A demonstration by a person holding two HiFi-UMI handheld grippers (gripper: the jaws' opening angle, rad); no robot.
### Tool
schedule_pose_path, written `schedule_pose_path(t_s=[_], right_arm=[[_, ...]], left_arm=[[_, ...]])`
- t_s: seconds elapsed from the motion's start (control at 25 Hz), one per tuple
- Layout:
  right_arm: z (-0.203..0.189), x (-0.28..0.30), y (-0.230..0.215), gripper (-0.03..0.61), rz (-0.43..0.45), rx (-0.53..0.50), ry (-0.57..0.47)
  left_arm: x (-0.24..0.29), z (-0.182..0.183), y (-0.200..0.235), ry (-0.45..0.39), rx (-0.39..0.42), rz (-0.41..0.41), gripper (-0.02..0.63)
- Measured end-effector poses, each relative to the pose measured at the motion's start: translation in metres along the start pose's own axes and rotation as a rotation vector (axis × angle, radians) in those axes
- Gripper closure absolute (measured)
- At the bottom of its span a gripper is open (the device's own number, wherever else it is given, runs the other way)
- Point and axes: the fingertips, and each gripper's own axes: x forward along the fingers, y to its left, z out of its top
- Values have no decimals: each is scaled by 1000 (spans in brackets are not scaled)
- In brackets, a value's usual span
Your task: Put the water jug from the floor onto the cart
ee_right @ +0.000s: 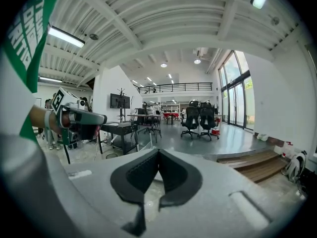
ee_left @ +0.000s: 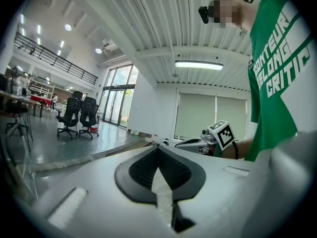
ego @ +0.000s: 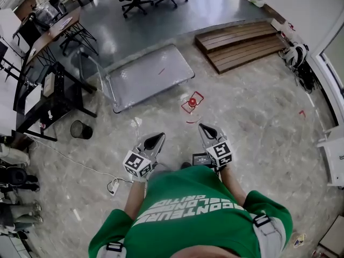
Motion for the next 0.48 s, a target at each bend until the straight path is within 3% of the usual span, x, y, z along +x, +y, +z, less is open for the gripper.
schedule_pose_path(t_s=[0.24,0.48], right_arm=[[-6,5,8,586,31,-6,11],[-6,7,-5,584,5,-3,16]], left_arm=[[0,-7,3,7,-26,15,604],[18,-3,7,0,-27,-15,603]])
